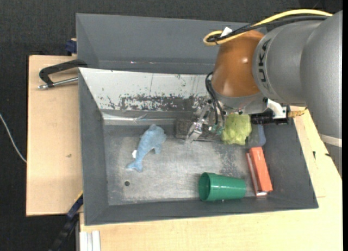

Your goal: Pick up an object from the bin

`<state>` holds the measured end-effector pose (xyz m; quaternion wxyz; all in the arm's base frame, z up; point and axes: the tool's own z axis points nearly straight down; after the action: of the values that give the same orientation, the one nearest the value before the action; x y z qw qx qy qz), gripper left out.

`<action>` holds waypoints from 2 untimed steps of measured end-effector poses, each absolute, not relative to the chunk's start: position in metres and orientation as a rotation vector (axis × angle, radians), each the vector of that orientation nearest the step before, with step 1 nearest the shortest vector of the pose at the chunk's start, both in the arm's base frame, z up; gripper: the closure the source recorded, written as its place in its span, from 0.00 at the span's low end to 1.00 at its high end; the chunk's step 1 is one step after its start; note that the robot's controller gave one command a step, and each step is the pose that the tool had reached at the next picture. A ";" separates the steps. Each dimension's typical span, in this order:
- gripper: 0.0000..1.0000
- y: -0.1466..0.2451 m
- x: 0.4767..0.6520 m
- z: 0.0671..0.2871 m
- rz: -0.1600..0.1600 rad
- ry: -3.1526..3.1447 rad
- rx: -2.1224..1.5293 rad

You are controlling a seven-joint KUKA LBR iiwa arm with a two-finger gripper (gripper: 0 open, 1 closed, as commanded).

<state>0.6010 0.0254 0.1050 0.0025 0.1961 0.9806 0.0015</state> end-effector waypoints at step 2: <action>1.00 0.026 0.599 0.134 0.002 3.084 0.616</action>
Offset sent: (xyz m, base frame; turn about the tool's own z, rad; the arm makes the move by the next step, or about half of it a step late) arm 0.0000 0.0001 0.0261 0.0000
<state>0.5989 0.0256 0.1338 -0.0020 0.1960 0.9806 0.0005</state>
